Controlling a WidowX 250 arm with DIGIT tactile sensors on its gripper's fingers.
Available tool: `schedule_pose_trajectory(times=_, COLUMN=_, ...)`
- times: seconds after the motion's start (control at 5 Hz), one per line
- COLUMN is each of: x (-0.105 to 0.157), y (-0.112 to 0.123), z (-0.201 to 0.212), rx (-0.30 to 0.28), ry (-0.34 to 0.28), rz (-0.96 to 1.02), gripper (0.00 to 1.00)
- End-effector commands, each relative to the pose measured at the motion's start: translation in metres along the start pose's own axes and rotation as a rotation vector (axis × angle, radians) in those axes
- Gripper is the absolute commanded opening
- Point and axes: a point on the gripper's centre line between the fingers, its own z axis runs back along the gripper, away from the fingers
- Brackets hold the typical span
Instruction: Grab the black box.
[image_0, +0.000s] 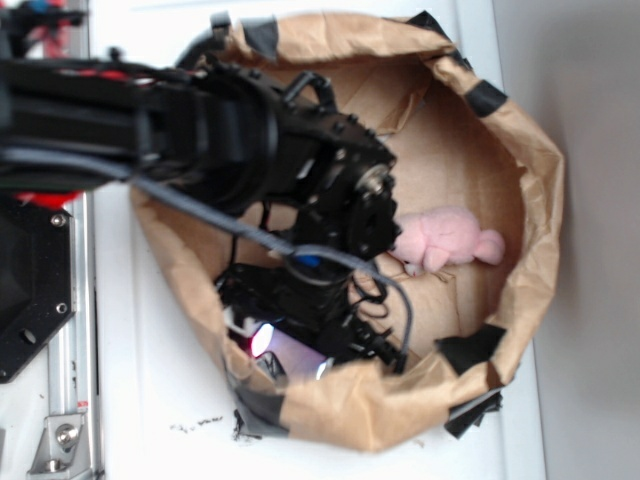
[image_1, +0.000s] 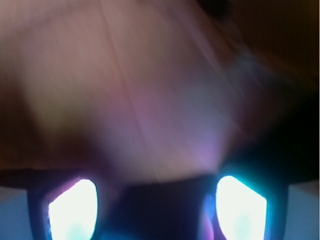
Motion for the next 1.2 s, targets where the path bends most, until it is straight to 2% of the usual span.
schedule_pose_trajectory(times=0.0, x=0.001, y=0.008, z=0.02, rx=-0.041, ry=-0.003, rz=0.006, gripper=1.0)
schedule_pose_trajectory(times=0.4, x=-0.009, y=-0.003, z=-0.004, rx=-0.036, ry=0.106, rz=-0.002, gripper=1.0)
schedule_pose_trajectory(times=0.6, x=-0.019, y=-0.008, z=-0.029, rx=-0.029, ry=0.222, rz=0.017, gripper=1.0)
schedule_pose_trajectory(times=0.8, x=-0.012, y=-0.008, z=-0.048, rx=-0.015, ry=0.252, rz=0.085, gripper=0.0)
schedule_pose_trajectory(times=1.0, x=-0.01, y=-0.005, z=-0.044, rx=0.003, ry=0.212, rz=0.094, gripper=0.0)
